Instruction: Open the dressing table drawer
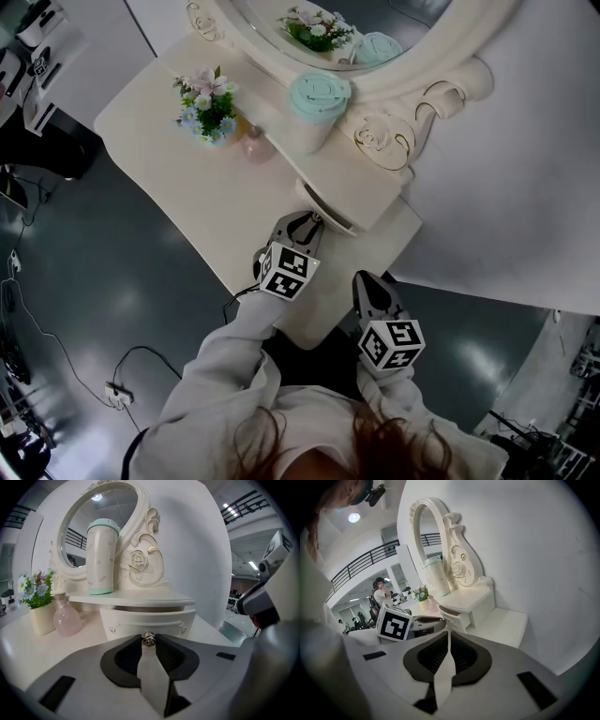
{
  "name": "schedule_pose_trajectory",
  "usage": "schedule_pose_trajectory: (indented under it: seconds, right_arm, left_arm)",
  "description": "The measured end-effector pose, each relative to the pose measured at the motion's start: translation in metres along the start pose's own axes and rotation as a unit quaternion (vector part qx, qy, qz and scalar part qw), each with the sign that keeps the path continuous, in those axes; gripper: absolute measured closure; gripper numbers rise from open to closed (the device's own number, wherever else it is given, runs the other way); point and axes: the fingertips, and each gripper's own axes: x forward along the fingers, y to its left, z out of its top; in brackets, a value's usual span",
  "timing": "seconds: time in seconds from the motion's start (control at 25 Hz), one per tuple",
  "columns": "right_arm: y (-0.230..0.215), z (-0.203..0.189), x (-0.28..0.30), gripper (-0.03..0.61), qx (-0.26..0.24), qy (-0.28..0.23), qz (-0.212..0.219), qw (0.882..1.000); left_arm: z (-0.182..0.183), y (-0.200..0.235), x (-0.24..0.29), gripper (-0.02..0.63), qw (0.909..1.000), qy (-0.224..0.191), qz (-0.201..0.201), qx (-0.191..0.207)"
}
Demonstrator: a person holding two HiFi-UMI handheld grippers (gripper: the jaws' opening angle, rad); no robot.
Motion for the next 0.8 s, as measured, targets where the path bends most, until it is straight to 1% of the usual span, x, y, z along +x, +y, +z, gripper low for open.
schedule_pose_trajectory:
  seconds: [0.8]
  right_arm:
    - [0.026,-0.011,-0.009,0.535,-0.003,-0.007,-0.002,1.000]
  left_arm:
    - [-0.016,0.000,-0.026,0.508,1.0000,0.006,-0.006,0.002]
